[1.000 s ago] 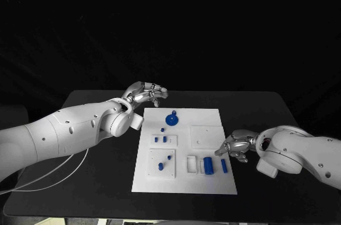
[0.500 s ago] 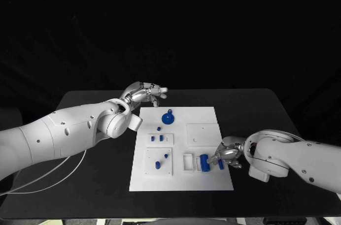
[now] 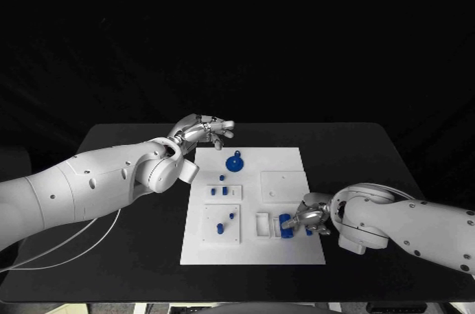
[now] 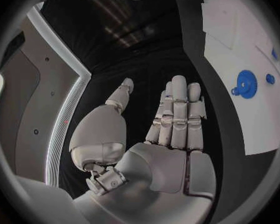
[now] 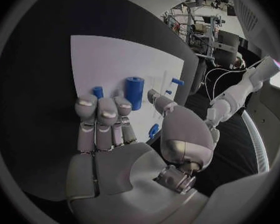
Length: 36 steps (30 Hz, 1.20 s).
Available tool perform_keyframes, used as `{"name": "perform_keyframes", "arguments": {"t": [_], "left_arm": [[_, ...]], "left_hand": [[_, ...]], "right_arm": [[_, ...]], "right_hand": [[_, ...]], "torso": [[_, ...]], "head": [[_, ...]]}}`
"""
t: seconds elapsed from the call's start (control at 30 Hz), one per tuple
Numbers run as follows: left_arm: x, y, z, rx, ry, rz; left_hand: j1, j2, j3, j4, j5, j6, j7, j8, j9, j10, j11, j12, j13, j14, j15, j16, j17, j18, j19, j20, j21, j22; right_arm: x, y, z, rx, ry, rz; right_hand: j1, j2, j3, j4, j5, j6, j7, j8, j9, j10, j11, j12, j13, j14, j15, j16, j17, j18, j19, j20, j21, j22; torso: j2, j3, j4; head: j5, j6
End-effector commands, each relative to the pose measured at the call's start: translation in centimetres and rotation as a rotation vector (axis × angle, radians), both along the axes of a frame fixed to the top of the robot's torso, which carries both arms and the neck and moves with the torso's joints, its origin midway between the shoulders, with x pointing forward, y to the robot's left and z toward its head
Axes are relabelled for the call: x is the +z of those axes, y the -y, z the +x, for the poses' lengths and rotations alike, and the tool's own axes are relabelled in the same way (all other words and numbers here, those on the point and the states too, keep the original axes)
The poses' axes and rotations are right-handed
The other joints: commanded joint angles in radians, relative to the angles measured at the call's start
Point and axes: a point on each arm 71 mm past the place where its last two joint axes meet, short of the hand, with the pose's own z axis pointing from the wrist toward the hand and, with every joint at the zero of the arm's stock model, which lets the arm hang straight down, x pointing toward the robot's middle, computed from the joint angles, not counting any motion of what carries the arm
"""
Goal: Assemble the parts on the task board
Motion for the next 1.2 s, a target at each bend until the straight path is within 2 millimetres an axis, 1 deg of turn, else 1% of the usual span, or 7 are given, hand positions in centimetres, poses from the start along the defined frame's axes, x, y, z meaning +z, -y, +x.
{"name": "perform_keyframes", "arguments": {"t": [0.03, 0.17, 0.43, 0.6, 0.83, 1.1, 1.2], "left_arm": [[0.1, 0.3, -0.1, -0.021, -0.001, -0.026], [0.1, 0.2, -0.1, -0.021, -0.001, -0.029], [0.1, 0.2, -0.2, -0.022, -0.003, -0.028], [0.1, 0.1, -0.2, -0.022, -0.005, -0.028], [0.1, -0.1, -0.2, -0.017, -0.007, -0.025], [0.1, -0.3, -0.2, -0.013, -0.008, -0.023], [0.0, -0.4, -0.1, -0.011, -0.008, -0.021]], "left_hand": [[-0.012, -0.001, -0.008, 0.001, -0.003, -0.008, -0.001, -0.001, 0.001, -0.007, -0.002, -0.004, -0.001, -0.005, 0.0, -0.005, 0.001, 0.046, 0.005, -0.001, -0.003, 0.0], [-0.054, 0.004, -0.02, 0.019, -0.003, -0.013, 0.001, -0.004, 0.0, -0.01, -0.001, -0.005, -0.002, -0.006, 0.001, -0.007, 0.003, 0.046, 0.004, 0.0, -0.008, 0.0], [-0.074, 0.002, -0.023, 0.026, -0.003, -0.016, 0.001, -0.005, -0.001, -0.012, -0.001, -0.004, -0.003, -0.007, 0.0, -0.01, 0.005, 0.048, 0.003, 0.0, -0.012, 0.001], [-0.074, 0.003, -0.022, 0.025, -0.003, -0.017, 0.001, -0.005, -0.001, -0.013, -0.001, -0.004, -0.003, -0.008, 0.0, -0.01, 0.006, 0.049, 0.003, -0.001, -0.012, 0.001], [-0.071, 0.006, -0.019, 0.023, -0.003, -0.017, 0.001, -0.004, 0.0, -0.013, -0.001, -0.004, -0.003, -0.007, 0.0, -0.01, 0.007, 0.05, 0.003, -0.001, -0.013, 0.002], [-0.064, 0.01, -0.015, 0.018, -0.003, -0.017, 0.001, -0.004, 0.0, -0.014, -0.001, -0.004, -0.003, -0.007, 0.0, -0.01, 0.008, 0.05, 0.004, -0.001, -0.013, 0.003], [-0.063, 0.01, -0.014, 0.016, -0.003, -0.017, 0.001, -0.004, 0.0, -0.014, -0.001, -0.004, -0.003, -0.007, 0.0, -0.01, 0.008, 0.05, 0.004, 0.0, -0.013, 0.004]], "right_arm": [[-0.4, -0.1, 0.0, 0.005, 0.007, -0.016], [-0.7, -0.4, 0.2, 0.007, 0.009, -0.021], [-1.2, -1.1, 0.3, 0.018, 0.007, -0.038], [-1.5, -0.9, 0.3, 0.017, 0.0, -0.055], [-1.3, -0.6, 0.3, -0.003, 0.023, -0.047], [-0.8, 0.0, -0.4, -0.062, -0.01, 0.015], [0.1, -0.1, -0.4, -0.087, -0.019, 0.054]], "right_hand": [[-0.008, -0.003, 0.002, 0.007, -0.005, -0.001, 0.006, -0.008, -0.007, -0.022, 0.002, 0.004, 0.002, -0.004, 0.001, 0.004, 0.002, 0.101, 0.008, -0.014, 0.005, 0.002], [-0.004, -0.006, 0.006, 0.006, -0.005, -0.001, 0.006, -0.009, -0.006, -0.022, 0.002, 0.004, 0.003, -0.004, 0.001, 0.004, 0.002, 0.101, 0.008, -0.015, 0.005, 0.003], [0.007, 0.001, 0.012, -0.001, -0.005, 0.0, 0.006, -0.01, -0.004, -0.022, 0.002, 0.006, 0.005, -0.004, 0.001, 0.005, 0.004, 0.101, 0.009, -0.017, 0.007, 0.005], [0.024, 0.036, 0.018, -0.019, -0.005, 0.0, 0.006, -0.011, -0.001, -0.022, 0.002, 0.007, 0.007, -0.004, 0.002, 0.005, 0.006, 0.101, 0.009, -0.019, 0.008, 0.008], [0.074, 0.085, 0.092, -0.058, -0.005, 0.017, 0.003, -0.007, 0.005, -0.02, 0.0, 0.006, 0.008, -0.003, 0.0, 0.004, 0.008, 0.101, 0.007, -0.017, 0.01, 0.013], [0.071, 0.098, 0.11, -0.066, -0.005, 0.039, -0.001, 0.002, 0.011, -0.018, -0.003, 0.005, 0.008, -0.002, -0.002, 0.005, 0.009, 0.101, 0.007, -0.012, 0.012, 0.016], [0.042, 0.09, 0.126, -0.067, -0.004, 0.049, -0.005, 0.001, 0.012, -0.014, -0.007, 0.001, 0.006, -0.001, -0.006, 0.003, 0.009, 0.101, 0.007, -0.002, 0.015, 0.02]], "torso": [[0.004, -0.0027, 0.0042], [0.004, -0.0031, 0.004], [0.003, -0.004, 0.0036], [0.003, -0.004, 0.0038], [0.003, -0.0035, 0.0018], [0.002, -0.0029, 0.0015], [0.002, -0.003, 0.0008]], "head": [[-0.001, -0.001], [0.001, -0.002], [0.002, -0.004], [0.0, -0.003], [0.004, -0.002], [0.008, -0.001], [0.009, 0.0]]}}
